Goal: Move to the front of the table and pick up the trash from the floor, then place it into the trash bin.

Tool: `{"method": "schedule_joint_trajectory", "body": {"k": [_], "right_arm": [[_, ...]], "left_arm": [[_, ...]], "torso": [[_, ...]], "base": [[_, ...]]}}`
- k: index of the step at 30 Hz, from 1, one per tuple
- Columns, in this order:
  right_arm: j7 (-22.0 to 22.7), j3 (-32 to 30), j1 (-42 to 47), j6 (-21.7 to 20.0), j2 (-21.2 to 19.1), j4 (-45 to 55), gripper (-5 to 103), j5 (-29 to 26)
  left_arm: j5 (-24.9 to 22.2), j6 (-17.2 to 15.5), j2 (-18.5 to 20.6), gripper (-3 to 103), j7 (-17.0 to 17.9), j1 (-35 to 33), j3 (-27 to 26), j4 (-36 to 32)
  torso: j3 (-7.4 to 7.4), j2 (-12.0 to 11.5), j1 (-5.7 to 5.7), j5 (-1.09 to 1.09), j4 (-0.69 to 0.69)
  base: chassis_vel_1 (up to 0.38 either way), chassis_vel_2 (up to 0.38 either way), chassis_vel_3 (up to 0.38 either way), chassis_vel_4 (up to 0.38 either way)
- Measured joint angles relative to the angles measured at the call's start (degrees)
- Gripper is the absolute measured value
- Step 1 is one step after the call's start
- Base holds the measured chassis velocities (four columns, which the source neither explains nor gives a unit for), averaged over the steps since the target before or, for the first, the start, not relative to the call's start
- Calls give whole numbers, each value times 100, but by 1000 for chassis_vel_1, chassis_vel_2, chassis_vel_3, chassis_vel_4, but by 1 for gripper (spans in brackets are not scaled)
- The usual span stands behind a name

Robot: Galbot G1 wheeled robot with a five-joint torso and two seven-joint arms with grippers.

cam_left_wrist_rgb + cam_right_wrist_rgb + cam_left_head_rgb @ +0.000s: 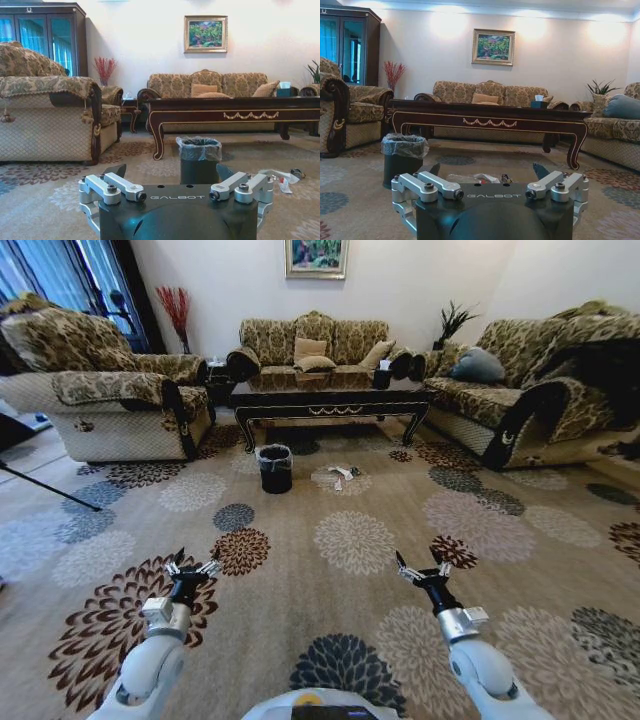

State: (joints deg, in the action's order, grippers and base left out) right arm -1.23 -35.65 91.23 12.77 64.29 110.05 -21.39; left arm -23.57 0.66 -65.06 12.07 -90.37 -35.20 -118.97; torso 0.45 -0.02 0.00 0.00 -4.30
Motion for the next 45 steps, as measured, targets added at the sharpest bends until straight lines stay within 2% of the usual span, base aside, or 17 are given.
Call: {"method": "schedule_joint_trajectory", "body": {"k": [16, 29, 32, 35, 38, 39, 41, 43, 45], "right_arm": [[-84, 10, 113, 110, 131, -88, 100, 218], [-134, 110, 108, 134, 236, -99, 100, 325], [-133, 113, 107, 134, 227, -101, 100, 331], [-132, 93, 120, 134, 202, -90, 100, 338], [-131, 80, 121, 135, 204, -89, 100, 349], [-124, 75, 132, 146, 225, -97, 100, 380], [-116, 76, 136, 158, 237, -111, 100, 420], [-111, 77, 146, 166, 251, -113, 100, 450], [-110, 76, 157, 171, 257, -106, 100, 454]], "left_arm": [[40, 10, -46, 100, -13, -30, -93, 124], [40, -75, 5, 100, 18, 48, -104, 137], [37, -90, 11, 100, 27, 86, -100, 153], [33, -110, 12, 100, 30, 124, -72, 171], [34, -122, 13, 100, 44, 148, -51, 179], [34, -157, 18, 100, 73, 186, -29, 185], [34, -178, 27, 100, 86, 199, -28, 185], [34, -195, 37, 100, 91, 206, -29, 180], [33, -203, 44, 100, 100, 207, -46, 166]], "torso": [[22, 0, -1, 0, 0], [32, -1, 0, -1, 0], [32, -1, 0, 5, 1], [35, -1, 0, -7, -2], [34, 0, 0, 4, 1], [36, -1, 0, -3, 0], [36, -1, 0, 2, 0], [37, -1, 0, -4, -1], [36, -1, -1, 3, 0]], "base": [[-80, 78, 88, -89], [-298, 314, 302, -318], [-379, 358, 367, -370], [-378, 358, 384, -363], [-361, 367, 387, -351], [-371, 324, 330, -334], [-357, 360, 328, -348], [-320, 354, 334, -366], [-357, 379, 341, -375]]}}
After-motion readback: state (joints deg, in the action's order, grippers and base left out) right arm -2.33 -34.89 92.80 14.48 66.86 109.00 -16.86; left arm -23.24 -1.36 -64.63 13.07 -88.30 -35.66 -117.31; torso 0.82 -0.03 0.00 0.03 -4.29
